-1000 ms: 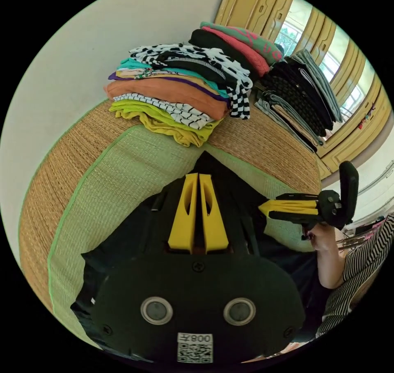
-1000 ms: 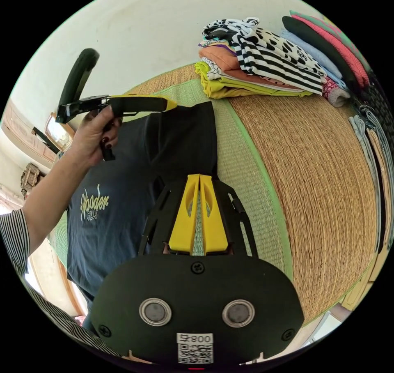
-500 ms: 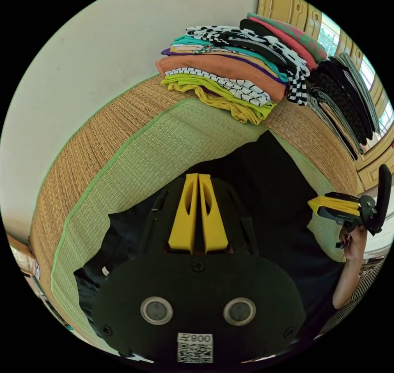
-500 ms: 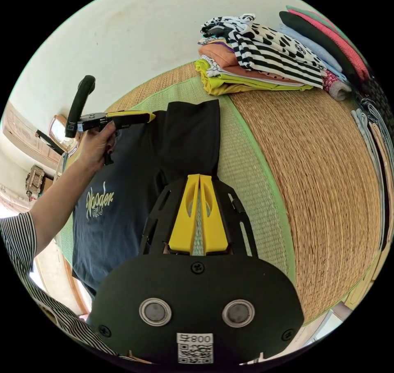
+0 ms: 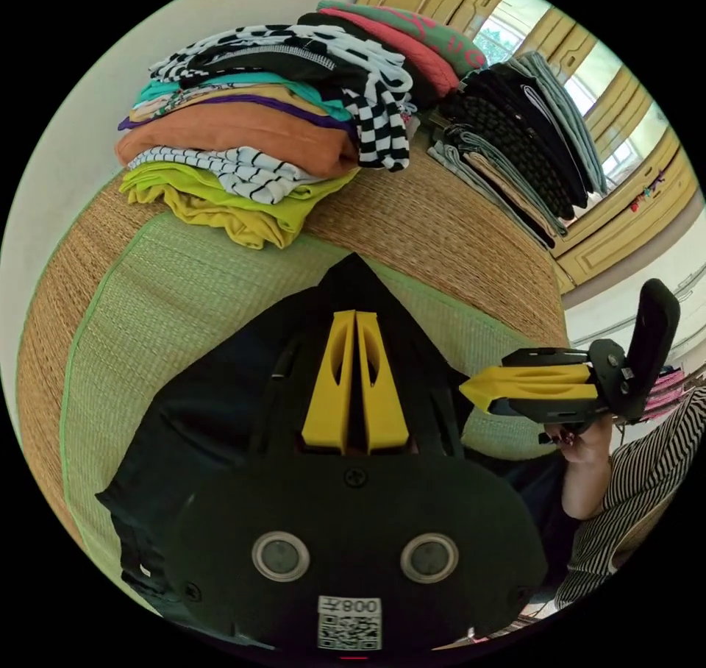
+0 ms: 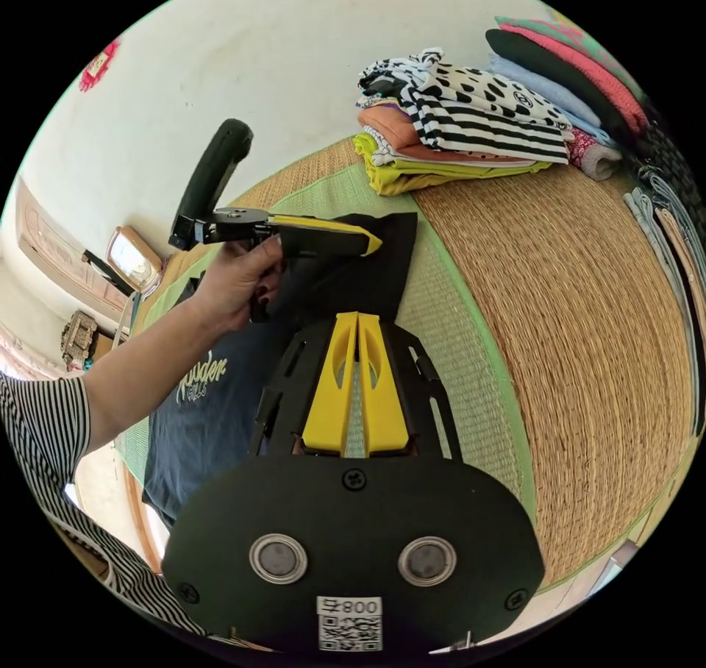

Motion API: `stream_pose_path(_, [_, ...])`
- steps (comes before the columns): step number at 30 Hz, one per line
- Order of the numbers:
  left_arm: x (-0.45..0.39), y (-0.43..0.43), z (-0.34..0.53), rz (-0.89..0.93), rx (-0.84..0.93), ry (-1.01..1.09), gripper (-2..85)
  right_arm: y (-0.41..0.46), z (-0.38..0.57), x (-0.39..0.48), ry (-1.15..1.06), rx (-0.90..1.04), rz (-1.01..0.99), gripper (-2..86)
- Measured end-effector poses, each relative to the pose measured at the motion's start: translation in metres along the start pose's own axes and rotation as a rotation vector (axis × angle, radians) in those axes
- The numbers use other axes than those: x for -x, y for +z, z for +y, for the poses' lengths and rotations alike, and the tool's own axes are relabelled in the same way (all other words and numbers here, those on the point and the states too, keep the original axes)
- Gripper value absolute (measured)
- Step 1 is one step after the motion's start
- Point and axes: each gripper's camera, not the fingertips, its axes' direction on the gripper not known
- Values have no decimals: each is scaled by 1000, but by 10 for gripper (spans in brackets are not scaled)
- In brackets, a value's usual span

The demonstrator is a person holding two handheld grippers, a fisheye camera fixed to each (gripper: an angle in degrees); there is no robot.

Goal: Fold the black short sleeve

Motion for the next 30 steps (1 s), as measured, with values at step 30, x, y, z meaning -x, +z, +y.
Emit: stream_pose_path(30, [4, -259, 418, -581, -56, -986, 1, 23, -25, 103, -241, 44, 5, 0])
